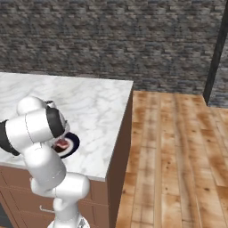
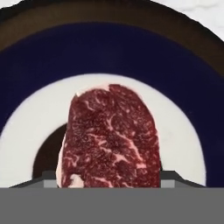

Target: Place the steak on the rack of the oven.

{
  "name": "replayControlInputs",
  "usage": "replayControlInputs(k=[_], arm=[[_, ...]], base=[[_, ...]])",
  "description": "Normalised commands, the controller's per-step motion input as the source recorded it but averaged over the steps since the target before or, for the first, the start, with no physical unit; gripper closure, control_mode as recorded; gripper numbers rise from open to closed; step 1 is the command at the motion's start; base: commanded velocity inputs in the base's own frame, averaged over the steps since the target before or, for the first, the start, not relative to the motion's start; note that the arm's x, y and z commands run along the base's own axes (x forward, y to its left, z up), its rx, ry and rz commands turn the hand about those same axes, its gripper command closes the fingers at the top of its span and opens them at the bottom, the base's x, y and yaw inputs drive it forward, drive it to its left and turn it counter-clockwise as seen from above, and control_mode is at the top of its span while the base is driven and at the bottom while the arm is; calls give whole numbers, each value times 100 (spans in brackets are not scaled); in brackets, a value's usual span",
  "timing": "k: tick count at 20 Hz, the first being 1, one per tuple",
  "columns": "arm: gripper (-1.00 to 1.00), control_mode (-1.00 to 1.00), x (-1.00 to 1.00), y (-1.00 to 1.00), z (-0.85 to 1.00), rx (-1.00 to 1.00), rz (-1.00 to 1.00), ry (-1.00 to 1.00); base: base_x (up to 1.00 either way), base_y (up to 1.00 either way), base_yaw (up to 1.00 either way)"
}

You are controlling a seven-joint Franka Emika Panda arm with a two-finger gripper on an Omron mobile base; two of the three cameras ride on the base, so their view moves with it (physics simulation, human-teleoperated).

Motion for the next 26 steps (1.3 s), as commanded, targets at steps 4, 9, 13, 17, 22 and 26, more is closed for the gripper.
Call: replayControlInputs(k=[4,9,13,17,22,26], arm=[[100,-100,-45,-6,71,0,-10,-2],[100,-100,-60,-57,82,4,-27,-9],[100,-100,-71,-83,64,9,-32,-21],[100,-100,-74,-91,77,8,-17,-19],[100,-100,-56,-60,82,2,1,-10],[100,-100,-24,-45,70,0,13,5]], base=[[0,0,0],[0,0,0],[0,0,0],[0,0,0],[0,0,0],[0,0,0]])
